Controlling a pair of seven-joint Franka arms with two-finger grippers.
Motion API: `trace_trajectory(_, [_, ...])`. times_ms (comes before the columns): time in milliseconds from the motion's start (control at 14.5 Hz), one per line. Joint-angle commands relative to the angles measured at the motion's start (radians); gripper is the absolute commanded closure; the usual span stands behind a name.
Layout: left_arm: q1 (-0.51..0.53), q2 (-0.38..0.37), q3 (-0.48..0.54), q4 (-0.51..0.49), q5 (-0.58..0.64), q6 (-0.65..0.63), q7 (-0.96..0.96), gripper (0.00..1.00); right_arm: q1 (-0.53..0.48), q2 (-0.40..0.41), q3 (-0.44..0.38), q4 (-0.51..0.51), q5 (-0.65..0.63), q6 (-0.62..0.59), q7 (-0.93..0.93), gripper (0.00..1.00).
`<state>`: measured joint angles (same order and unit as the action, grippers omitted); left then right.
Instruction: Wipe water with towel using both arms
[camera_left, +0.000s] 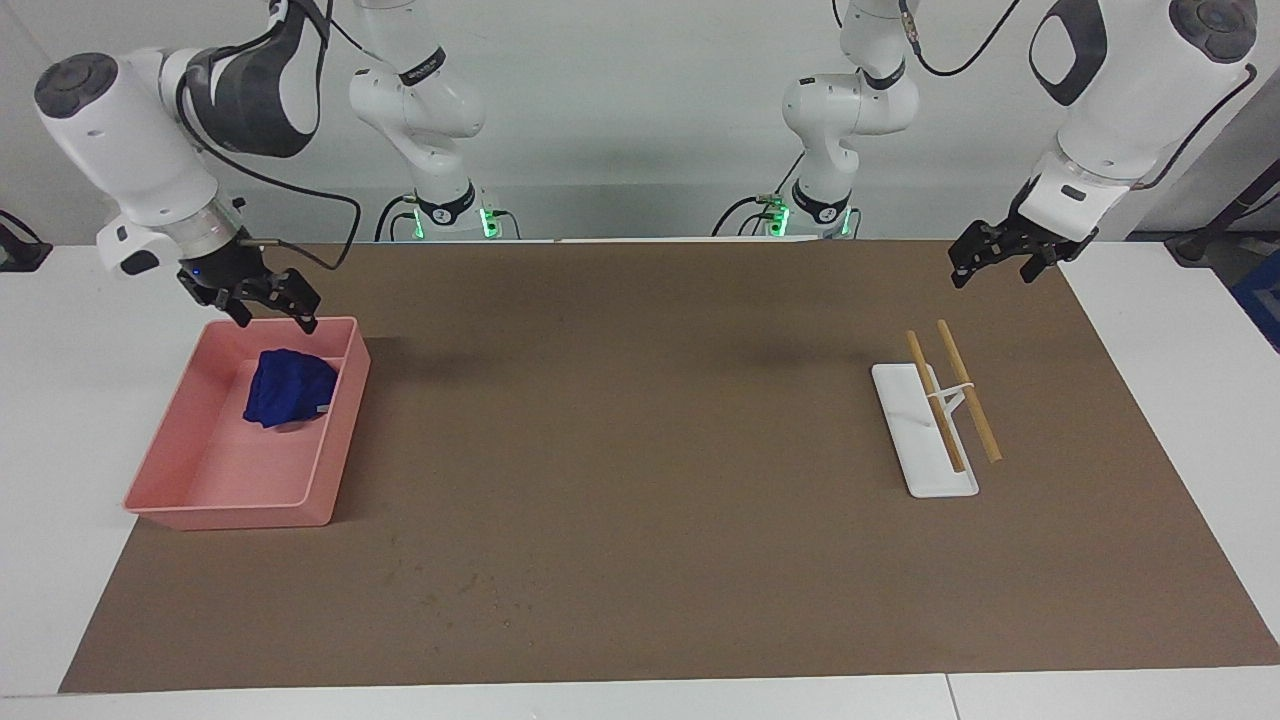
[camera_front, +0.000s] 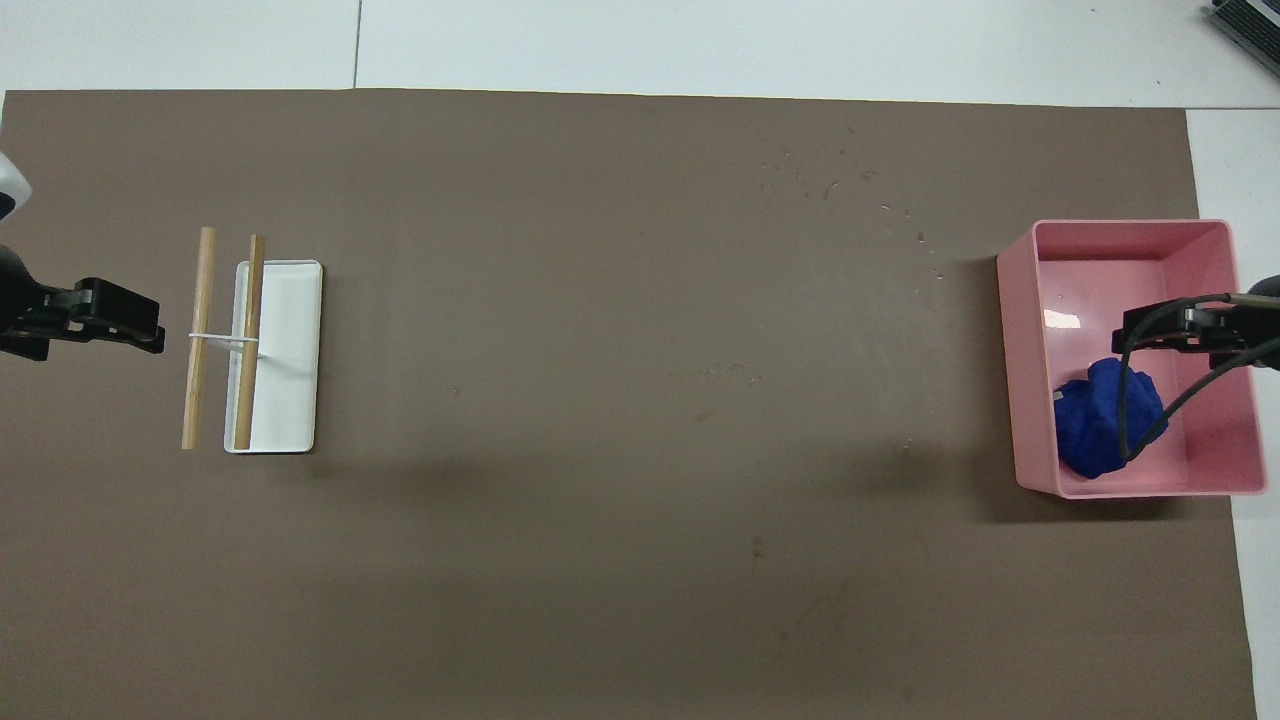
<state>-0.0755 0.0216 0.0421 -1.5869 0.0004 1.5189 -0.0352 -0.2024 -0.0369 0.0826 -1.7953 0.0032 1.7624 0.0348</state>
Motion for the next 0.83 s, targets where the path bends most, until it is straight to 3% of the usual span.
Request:
trace_trajectory(0, [-0.018, -0.015, 0.013, -0.010, -0.011, 0.009, -0.015, 0.00, 0.082, 0.029, 0.002, 0.120, -0.087, -0.081, 0.077, 0.00])
trace_trajectory(344, [-0.020, -0.015, 0.012, -0.015, -0.011, 0.010, -0.038, 0.00, 0.113, 0.158, 0.006, 0.445, -0.074, -0.336, 0.145, 0.00])
trace_trajectory(551, [-0.020, -0.017, 0.012, -0.018, -0.011, 0.017, -0.040, 0.00, 0.107, 0.138, 0.005, 0.441, -0.058, -0.342, 0.128, 0.00])
trace_trajectory(757, [-0.020, -0.017, 0.012, -0.018, -0.011, 0.017, -0.040, 0.00, 0.118, 0.051, 0.005, 0.309, -0.045, -0.316, 0.129, 0.00])
